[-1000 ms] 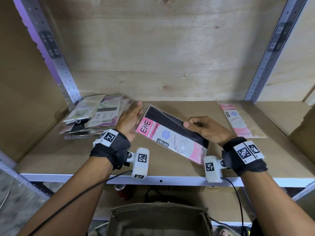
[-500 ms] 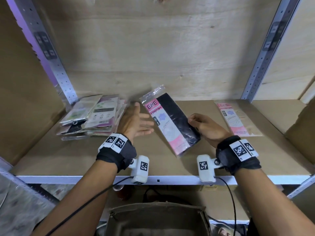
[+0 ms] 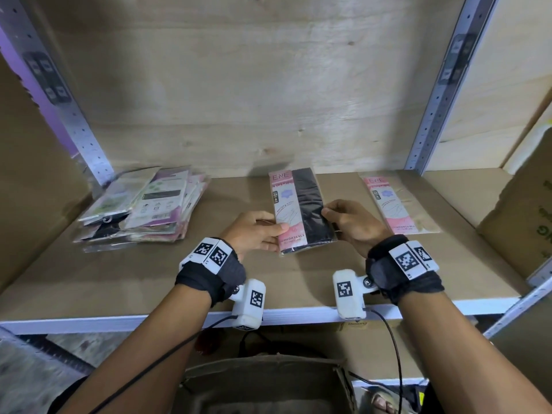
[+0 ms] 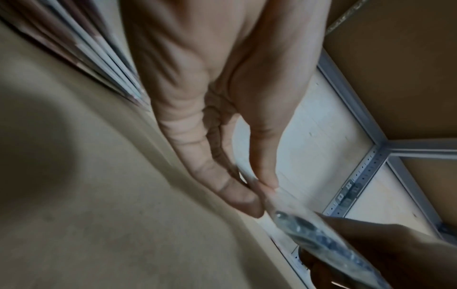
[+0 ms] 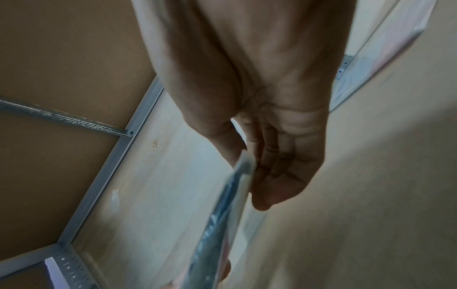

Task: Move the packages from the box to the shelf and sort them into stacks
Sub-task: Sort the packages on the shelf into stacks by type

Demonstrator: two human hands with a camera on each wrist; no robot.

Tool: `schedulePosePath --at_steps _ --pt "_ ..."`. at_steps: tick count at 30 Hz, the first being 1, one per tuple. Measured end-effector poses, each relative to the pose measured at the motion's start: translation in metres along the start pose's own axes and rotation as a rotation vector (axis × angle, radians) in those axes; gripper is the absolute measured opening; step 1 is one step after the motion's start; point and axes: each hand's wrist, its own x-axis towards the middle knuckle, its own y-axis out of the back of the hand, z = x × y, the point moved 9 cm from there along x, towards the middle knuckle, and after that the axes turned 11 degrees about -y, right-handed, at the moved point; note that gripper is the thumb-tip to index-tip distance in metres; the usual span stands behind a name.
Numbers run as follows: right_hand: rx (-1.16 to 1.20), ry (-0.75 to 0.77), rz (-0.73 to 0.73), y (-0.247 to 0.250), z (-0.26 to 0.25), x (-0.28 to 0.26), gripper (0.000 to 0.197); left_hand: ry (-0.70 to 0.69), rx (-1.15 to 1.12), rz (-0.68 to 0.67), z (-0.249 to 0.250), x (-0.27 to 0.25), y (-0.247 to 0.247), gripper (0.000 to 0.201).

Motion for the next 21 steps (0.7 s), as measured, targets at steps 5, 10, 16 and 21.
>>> schedulePosePath --at_steps 5,10,16,21 --pt "-0.107 -0.067 -0.035 0.006 0.002 -0.001 0.038 -0.006 0.052 0.068 0.004 0.01 -0.006 0.036" --pt "-0.174 -0.067 0.083 0.033 0.003 0.0 0.051 -0.008 0.021 0.08 0.007 0.024 -0.019 0.037" --pt "-0.363 -0.122 0.212 0.057 0.006 0.003 0.044 0.047 0.056 0.081 0.008 0.032 -0.035 0.049" --pt "-0.388 -0.148 0.171 0.051 0.01 0.002 0.022 0.122 0.17 0.026 0.006 0.033 -0.039 0.048"
